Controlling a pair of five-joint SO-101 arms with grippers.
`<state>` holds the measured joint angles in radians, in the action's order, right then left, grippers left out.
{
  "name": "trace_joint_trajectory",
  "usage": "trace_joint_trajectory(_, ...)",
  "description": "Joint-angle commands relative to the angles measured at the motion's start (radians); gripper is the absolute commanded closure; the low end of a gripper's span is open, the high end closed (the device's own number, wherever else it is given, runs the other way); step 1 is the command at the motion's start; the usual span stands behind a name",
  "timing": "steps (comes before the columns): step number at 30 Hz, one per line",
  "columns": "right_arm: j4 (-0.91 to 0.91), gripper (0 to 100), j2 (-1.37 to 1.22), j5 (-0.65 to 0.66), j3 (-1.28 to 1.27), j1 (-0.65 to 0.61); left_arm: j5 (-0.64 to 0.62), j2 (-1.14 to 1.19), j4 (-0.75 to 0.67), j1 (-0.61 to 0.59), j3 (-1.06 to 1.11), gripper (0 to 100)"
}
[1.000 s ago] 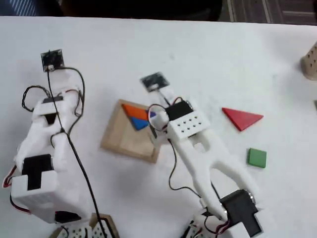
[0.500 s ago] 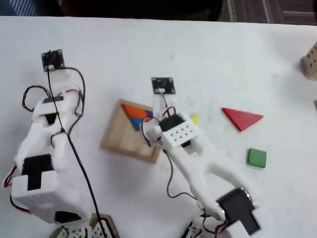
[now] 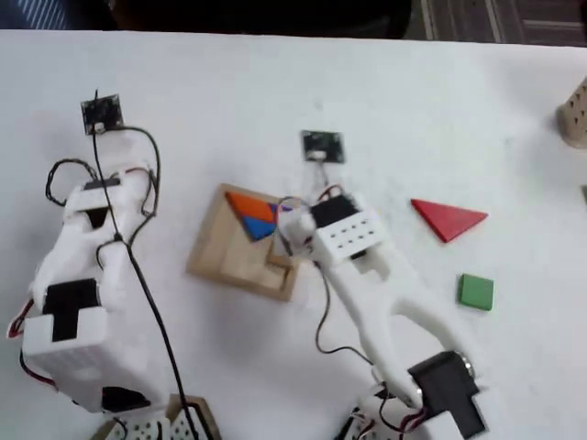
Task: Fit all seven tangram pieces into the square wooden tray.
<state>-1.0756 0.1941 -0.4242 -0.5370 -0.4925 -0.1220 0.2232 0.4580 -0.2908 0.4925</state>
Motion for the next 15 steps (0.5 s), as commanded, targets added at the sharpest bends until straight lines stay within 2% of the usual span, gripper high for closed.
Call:
trace_joint_trajectory(1, 0.002, 86.1, 0.054, -0.008, 0.032, 0.074, -0.011, 0.007, -0.006, 0.024, -0.072, 98)
trace_joint_trajectory(6, 0.128, 98.8, 0.053, 0.173, -0.052, 0.142, -0.011, 0.008, -0.005, 0.024, -0.069, 98)
trace_joint_trajectory(9, 0.208, 98.0, 0.054, 0.180, -0.127, 0.140, -0.011, 0.008, 0.021, 0.024, -0.077, 98)
trace_joint_trajectory(15, 0.275, 98.1, 0.053, 0.184, -0.175, 0.035, -0.011, 0.008, 0.028, 0.024, -0.077, 98)
